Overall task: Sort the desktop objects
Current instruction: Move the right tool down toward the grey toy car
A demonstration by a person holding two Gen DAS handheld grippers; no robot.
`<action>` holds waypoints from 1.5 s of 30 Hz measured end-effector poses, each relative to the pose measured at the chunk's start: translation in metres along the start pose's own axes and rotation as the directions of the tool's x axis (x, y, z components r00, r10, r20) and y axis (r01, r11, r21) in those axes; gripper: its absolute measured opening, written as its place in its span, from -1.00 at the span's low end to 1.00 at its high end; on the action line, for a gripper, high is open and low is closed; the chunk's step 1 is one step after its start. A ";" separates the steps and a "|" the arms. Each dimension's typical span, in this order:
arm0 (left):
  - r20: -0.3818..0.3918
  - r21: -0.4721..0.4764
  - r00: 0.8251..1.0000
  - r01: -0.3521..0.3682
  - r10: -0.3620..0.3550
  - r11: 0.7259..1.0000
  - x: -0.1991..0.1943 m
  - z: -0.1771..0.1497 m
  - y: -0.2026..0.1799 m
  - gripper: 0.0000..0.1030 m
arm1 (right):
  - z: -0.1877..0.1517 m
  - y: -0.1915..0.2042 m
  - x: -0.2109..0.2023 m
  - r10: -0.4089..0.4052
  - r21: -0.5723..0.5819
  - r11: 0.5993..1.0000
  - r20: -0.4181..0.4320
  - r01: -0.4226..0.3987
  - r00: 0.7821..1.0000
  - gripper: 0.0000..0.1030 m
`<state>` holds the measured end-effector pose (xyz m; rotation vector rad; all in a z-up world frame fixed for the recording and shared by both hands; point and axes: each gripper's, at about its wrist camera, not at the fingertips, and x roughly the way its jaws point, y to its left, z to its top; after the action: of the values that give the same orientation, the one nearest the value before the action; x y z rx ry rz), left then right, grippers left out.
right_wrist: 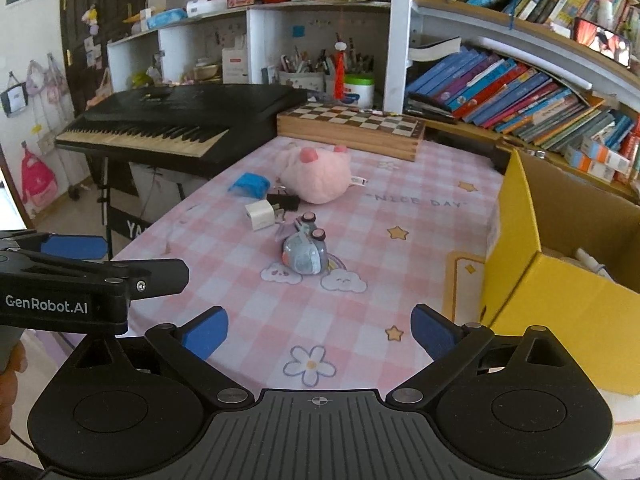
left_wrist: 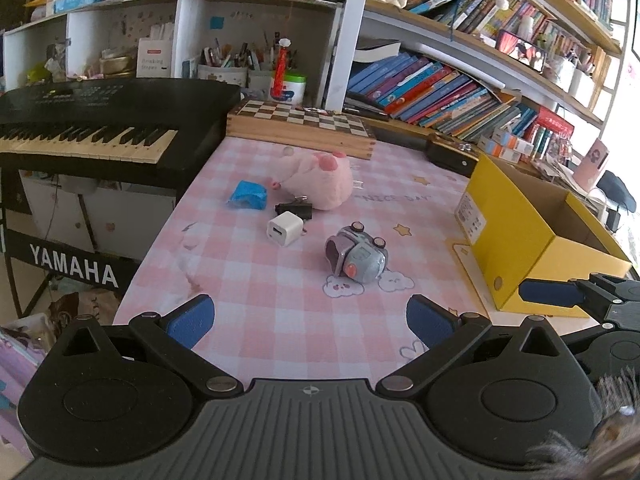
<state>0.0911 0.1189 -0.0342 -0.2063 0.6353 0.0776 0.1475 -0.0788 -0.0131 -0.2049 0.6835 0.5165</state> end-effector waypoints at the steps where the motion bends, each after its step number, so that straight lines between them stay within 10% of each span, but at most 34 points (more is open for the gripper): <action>1: -0.002 -0.004 1.000 -0.002 0.002 1.000 0.002 0.001 0.000 1.00 | 0.001 -0.001 0.003 0.005 -0.003 1.000 -0.001 -0.005 1.000 0.92; 45: -0.053 -0.026 0.998 -0.042 0.040 0.999 0.084 0.046 -0.006 0.80 | 0.047 -0.024 0.085 0.161 -0.086 0.982 -0.081 -0.168 0.984 0.54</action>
<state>0.1868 0.1234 -0.0470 -0.2225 0.6914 0.1206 0.2416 -0.0507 -0.0325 -0.2570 0.7524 0.7026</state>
